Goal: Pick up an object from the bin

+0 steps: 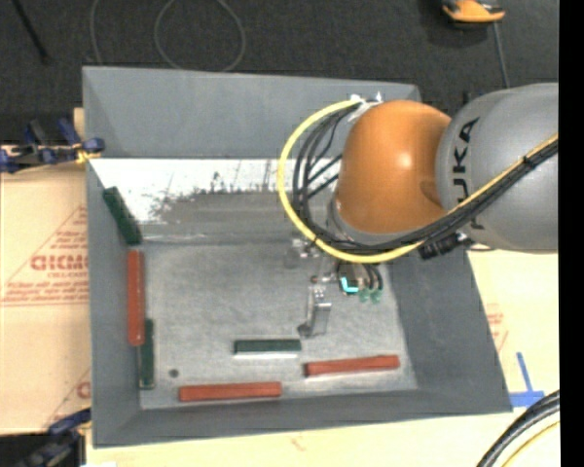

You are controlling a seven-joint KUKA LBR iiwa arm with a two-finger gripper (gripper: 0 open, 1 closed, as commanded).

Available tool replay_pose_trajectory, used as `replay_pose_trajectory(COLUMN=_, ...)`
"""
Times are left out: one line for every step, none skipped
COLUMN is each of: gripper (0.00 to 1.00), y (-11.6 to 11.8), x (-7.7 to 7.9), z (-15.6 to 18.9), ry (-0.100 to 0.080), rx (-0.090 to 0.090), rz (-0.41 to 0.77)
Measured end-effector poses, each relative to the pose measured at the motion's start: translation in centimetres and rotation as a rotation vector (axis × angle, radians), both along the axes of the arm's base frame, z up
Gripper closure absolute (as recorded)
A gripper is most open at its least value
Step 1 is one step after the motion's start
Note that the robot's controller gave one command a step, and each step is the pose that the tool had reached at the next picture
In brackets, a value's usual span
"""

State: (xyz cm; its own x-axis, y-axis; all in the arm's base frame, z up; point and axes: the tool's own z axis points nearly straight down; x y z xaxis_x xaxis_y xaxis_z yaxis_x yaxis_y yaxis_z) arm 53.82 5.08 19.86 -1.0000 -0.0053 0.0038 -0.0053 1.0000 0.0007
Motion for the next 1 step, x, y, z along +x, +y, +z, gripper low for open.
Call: replay_pose_trajectory(gripper=0.0, y=-1.13, x=-5.32, z=-10.12, ry=0.005, rx=-0.001, rz=-0.058)
